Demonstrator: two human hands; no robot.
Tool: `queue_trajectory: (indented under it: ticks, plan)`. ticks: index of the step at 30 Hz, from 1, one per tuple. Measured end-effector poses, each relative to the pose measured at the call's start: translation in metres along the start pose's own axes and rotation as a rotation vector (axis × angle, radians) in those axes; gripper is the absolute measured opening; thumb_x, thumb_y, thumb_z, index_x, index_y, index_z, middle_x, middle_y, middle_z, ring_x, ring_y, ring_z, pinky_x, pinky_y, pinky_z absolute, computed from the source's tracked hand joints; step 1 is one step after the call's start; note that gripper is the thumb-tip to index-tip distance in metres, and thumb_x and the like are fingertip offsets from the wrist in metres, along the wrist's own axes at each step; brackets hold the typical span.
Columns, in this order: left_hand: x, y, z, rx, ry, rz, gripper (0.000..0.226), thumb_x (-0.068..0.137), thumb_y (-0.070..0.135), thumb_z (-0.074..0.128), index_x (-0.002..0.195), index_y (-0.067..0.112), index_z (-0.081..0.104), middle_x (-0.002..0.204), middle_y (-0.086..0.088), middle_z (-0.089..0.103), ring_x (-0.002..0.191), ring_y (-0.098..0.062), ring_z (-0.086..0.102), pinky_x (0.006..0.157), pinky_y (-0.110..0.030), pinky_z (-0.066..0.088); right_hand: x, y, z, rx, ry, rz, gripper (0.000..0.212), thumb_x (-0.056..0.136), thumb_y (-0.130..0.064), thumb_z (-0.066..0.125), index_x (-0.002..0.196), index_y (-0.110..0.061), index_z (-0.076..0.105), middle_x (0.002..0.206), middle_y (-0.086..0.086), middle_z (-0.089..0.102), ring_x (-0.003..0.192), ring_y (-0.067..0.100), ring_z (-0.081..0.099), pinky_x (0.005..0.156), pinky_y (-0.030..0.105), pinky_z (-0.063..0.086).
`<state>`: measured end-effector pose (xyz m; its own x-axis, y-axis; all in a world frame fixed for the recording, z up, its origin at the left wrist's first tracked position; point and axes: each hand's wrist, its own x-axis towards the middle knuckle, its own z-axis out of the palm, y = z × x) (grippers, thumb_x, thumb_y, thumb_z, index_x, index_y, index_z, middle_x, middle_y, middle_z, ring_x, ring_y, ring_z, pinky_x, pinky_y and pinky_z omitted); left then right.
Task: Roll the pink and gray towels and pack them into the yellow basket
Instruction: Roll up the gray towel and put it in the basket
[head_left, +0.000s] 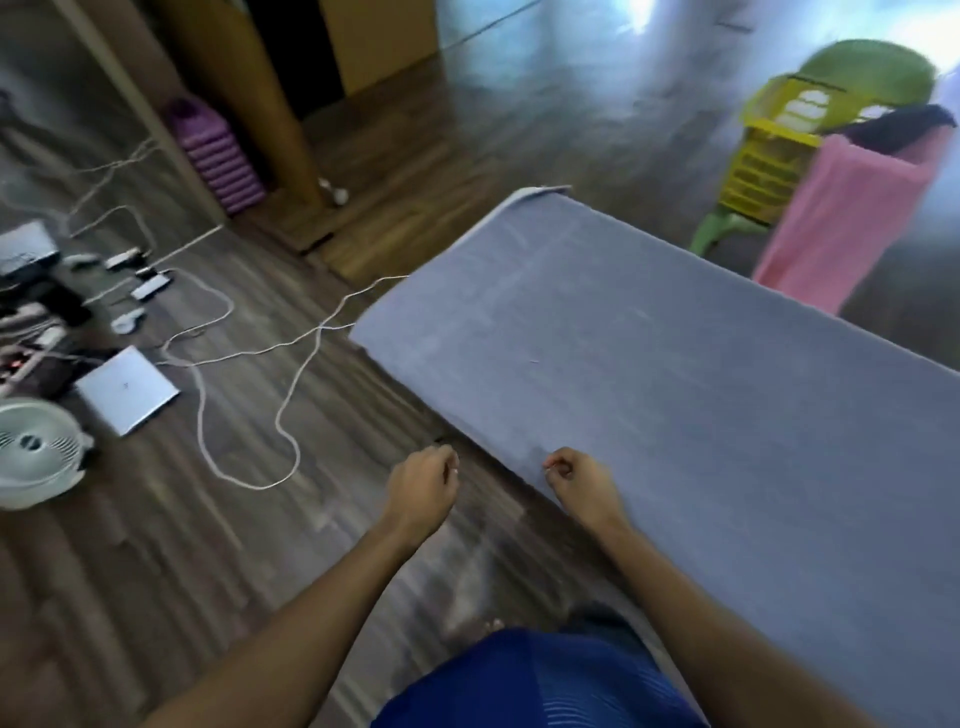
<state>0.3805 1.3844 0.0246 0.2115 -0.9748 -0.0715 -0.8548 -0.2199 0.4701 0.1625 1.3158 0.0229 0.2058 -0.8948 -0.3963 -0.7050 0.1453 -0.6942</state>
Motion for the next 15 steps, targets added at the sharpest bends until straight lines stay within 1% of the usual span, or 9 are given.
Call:
queue_trajectory:
  ticks: [2,6,8,11,12,13,15]
  plan:
    - [0.009,-0.041,-0.022,-0.033,0.015,-0.080,0.008,0.088,0.013,0.055,0.085,0.013,0.062,0.081,0.000,0.062,0.078,-0.025,0.061,0.067,-0.035,0.045,0.020,-0.038,0.027,-0.014,-0.038,-0.056,0.016,0.088,-0.012,0.056,0.094,-0.020,0.068,0.080,-0.004,0.064,0.077,0.014,0.059,0.066,0.022,0.037]
    - [0.037,-0.105,-0.058,-0.051,0.033,-0.163,0.006,0.087,0.014,0.057,0.082,0.014,0.060,0.081,-0.004,0.064,0.078,-0.027,0.061,0.067,-0.037,0.045,0.062,-0.105,0.070,-0.048,-0.088,-0.100,0.019,0.089,-0.015,0.054,0.096,-0.019,0.071,0.087,-0.004,0.067,0.082,0.015,0.060,0.069,0.022,0.037]
    - [0.061,-0.127,-0.073,-0.033,0.022,-0.173,0.007,0.088,0.015,0.056,0.082,0.014,0.059,0.083,-0.005,0.064,0.079,-0.028,0.060,0.068,-0.037,0.044,0.088,-0.134,0.087,-0.023,-0.101,-0.098,0.019,0.088,-0.015,0.054,0.095,-0.020,0.071,0.084,-0.006,0.065,0.076,0.013,0.058,0.067,0.022,0.038]
    - [0.110,-0.159,-0.092,-0.040,0.010,-0.149,0.007,0.088,0.016,0.055,0.086,0.014,0.061,0.086,-0.004,0.064,0.083,-0.028,0.060,0.071,-0.038,0.047,0.132,-0.174,0.110,-0.006,-0.103,-0.091,0.020,0.088,-0.014,0.053,0.095,-0.022,0.070,0.081,-0.006,0.065,0.066,0.008,0.054,0.060,0.023,0.039]
    - [0.129,-0.169,-0.100,-0.048,0.008,-0.137,0.007,0.087,0.017,0.055,0.087,0.015,0.062,0.087,-0.003,0.064,0.083,-0.026,0.060,0.072,-0.039,0.048,0.148,-0.187,0.118,-0.004,-0.103,-0.087,0.021,0.089,-0.014,0.052,0.095,-0.023,0.070,0.083,-0.006,0.066,0.066,0.008,0.055,0.059,0.022,0.039]
    - [0.148,-0.177,-0.108,-0.061,0.009,-0.122,0.008,0.087,0.016,0.055,0.088,0.015,0.063,0.087,-0.002,0.065,0.082,-0.025,0.060,0.073,-0.039,0.048,0.164,-0.199,0.126,0.006,-0.100,-0.077,0.022,0.089,-0.014,0.051,0.096,-0.023,0.070,0.085,-0.006,0.067,0.070,0.009,0.057,0.061,0.023,0.041]
    - [0.187,-0.197,-0.124,-0.083,0.001,-0.100,0.008,0.087,0.015,0.056,0.089,0.015,0.064,0.085,-0.001,0.064,0.081,-0.022,0.060,0.073,-0.038,0.048,0.197,-0.223,0.142,0.031,-0.090,-0.055,0.024,0.089,-0.014,0.051,0.099,-0.023,0.070,0.093,-0.007,0.068,0.082,0.013,0.061,0.071,0.025,0.044]
